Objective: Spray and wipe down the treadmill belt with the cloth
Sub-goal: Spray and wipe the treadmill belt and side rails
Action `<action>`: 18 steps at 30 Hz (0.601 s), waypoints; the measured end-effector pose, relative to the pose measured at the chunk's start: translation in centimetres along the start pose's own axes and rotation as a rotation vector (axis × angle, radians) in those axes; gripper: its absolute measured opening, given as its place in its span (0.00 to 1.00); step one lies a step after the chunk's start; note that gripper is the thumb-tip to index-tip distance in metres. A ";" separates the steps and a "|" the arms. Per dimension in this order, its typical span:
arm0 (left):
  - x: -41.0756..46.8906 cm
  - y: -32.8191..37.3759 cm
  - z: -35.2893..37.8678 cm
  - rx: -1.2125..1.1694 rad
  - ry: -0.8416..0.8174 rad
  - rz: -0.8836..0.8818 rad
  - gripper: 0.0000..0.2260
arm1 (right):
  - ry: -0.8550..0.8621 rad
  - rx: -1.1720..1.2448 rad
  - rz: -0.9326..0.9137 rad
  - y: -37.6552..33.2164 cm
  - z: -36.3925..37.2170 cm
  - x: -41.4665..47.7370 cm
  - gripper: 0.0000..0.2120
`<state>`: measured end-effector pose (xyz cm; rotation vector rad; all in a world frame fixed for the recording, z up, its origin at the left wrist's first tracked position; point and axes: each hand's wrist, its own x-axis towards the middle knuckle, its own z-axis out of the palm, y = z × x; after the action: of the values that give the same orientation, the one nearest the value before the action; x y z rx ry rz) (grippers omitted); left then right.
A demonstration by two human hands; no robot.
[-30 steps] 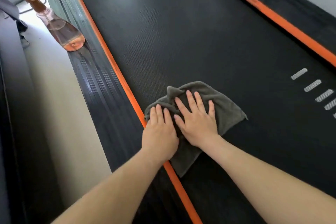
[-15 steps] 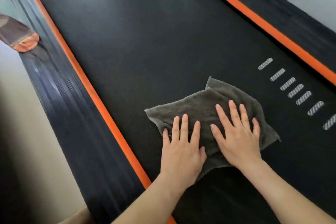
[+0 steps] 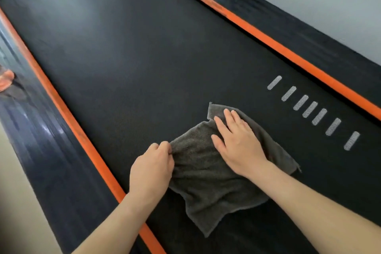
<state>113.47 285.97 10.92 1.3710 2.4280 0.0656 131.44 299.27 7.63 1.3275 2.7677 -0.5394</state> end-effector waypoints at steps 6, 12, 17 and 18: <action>3.7 -0.4 -1.9 -0.077 0.171 -0.057 0.04 | 0.033 -0.043 0.122 0.5 -0.1 5.5 0.34; 2.0 4.2 1.8 0.041 0.146 0.343 0.20 | 0.321 0.069 0.066 -0.7 -0.1 5.0 0.24; 1.4 5.5 4.5 0.166 0.041 0.321 0.31 | 0.103 -0.018 0.030 2.7 0.6 3.8 0.28; 1.6 5.9 4.8 0.182 0.025 0.356 0.32 | 0.082 -0.025 0.066 3.7 0.2 3.6 0.30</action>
<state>119.07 289.84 7.23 1.8809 2.2259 -0.0517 131.95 304.11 5.74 1.4620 2.7723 -0.4557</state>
